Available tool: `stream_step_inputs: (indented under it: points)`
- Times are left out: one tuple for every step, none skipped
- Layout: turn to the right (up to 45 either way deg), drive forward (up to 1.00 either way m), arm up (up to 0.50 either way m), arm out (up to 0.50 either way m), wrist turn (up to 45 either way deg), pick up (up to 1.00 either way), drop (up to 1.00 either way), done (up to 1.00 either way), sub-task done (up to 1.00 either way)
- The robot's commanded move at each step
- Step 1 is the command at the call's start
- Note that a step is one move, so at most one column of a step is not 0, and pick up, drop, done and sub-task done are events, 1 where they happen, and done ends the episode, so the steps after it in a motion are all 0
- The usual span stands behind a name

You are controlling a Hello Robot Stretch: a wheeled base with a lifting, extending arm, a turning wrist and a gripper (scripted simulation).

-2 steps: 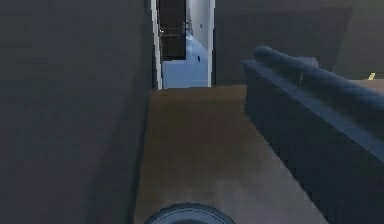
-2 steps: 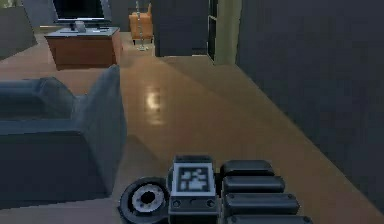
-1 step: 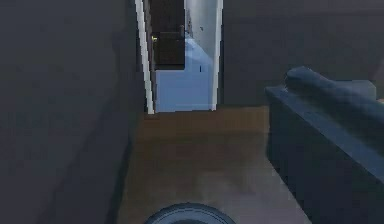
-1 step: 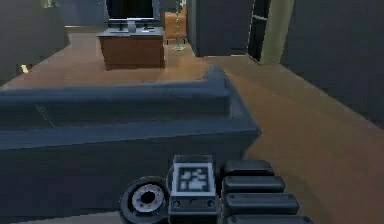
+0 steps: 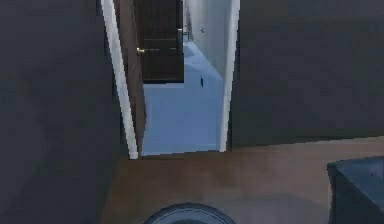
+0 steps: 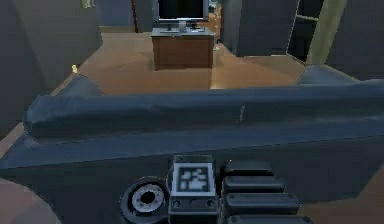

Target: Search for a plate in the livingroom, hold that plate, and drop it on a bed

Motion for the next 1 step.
stream_step_inputs:
  points:
    - [0.0,1.00,0.00,0.00,0.0,0.00,0.00,0.00,0.00]
